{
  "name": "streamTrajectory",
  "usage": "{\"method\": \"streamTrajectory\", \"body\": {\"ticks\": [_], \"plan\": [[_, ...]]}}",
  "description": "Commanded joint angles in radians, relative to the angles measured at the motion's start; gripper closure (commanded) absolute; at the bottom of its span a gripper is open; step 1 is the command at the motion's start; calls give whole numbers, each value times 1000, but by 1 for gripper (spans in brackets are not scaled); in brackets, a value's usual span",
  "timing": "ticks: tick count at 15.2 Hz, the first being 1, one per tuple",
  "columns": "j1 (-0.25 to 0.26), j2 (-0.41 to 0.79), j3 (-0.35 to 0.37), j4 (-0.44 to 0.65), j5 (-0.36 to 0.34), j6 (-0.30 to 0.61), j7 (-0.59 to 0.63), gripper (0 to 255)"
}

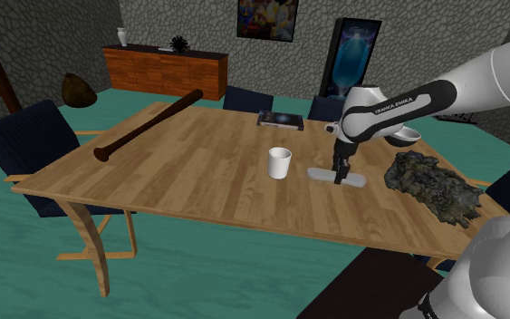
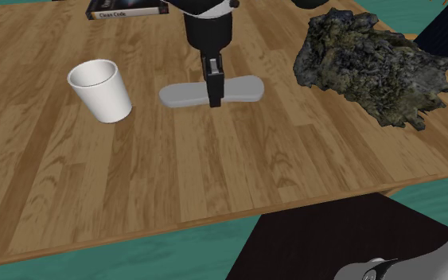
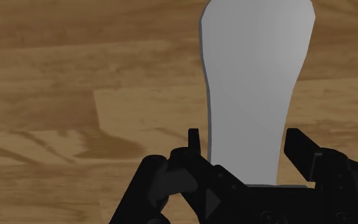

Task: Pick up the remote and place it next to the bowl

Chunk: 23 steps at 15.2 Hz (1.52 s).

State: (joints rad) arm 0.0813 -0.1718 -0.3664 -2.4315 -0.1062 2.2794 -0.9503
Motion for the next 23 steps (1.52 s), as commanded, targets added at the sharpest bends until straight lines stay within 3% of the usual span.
{"method": "streamTrajectory", "body": {"ticks": [1,21,23], "plan": [[0,-16,3,14,-4,-29,5,255],[0,-127,31,188,-21,-311,20,255],[-20,-122,-2,196,-28,-311,-30,255]]}}
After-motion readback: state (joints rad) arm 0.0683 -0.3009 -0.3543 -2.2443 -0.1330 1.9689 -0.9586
